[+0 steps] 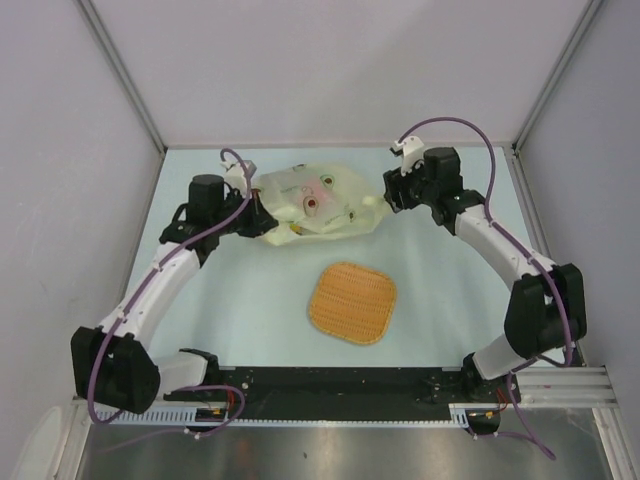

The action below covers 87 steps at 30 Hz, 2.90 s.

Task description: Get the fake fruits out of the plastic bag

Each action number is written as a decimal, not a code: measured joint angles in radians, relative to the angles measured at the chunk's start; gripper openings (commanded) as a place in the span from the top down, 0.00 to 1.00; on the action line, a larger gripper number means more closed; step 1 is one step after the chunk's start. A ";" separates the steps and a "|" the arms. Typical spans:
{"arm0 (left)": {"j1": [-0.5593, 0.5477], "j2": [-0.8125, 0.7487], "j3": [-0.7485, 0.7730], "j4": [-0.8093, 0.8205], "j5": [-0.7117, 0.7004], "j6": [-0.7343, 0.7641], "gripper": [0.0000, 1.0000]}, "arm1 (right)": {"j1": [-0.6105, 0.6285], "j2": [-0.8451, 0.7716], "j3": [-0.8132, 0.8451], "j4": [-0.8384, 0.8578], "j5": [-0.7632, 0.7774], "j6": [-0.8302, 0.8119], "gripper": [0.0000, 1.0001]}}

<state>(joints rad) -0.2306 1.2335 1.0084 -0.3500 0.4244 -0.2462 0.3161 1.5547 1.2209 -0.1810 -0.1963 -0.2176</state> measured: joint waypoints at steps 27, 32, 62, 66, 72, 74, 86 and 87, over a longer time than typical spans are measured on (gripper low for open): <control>0.122 -0.339 -0.039 -0.014 0.297 0.022 1.00 | 0.481 0.242 0.161 0.162 -0.134 0.106 0.79; 0.142 -0.355 -0.039 -0.037 0.310 0.042 1.00 | 0.483 0.324 0.252 0.179 -0.124 0.154 0.79; 0.180 -0.316 -0.039 0.006 0.348 -0.023 1.00 | 0.555 0.471 0.217 0.264 0.001 0.135 0.78; 0.195 -0.312 -0.039 0.030 0.348 -0.065 1.00 | 0.588 0.420 0.090 0.251 -0.023 0.127 0.77; 0.214 -0.345 -0.053 0.052 0.347 -0.073 1.00 | 0.578 0.352 0.080 0.246 -0.045 0.109 0.73; 0.216 -0.369 -0.072 0.051 0.347 -0.065 1.00 | 0.557 0.320 0.084 0.248 -0.055 0.107 0.71; 0.219 -0.370 -0.095 -0.042 0.329 0.049 1.00 | 0.510 0.374 0.137 0.331 0.053 0.055 0.74; 0.219 -0.367 -0.093 -0.050 0.327 0.057 1.00 | 0.500 0.387 0.140 0.338 0.082 0.038 0.74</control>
<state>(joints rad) -0.0120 0.8665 0.9157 -0.3996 0.7509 -0.1890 0.8165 1.9415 1.3609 0.1570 -0.1146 -0.1795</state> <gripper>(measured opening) 0.008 0.279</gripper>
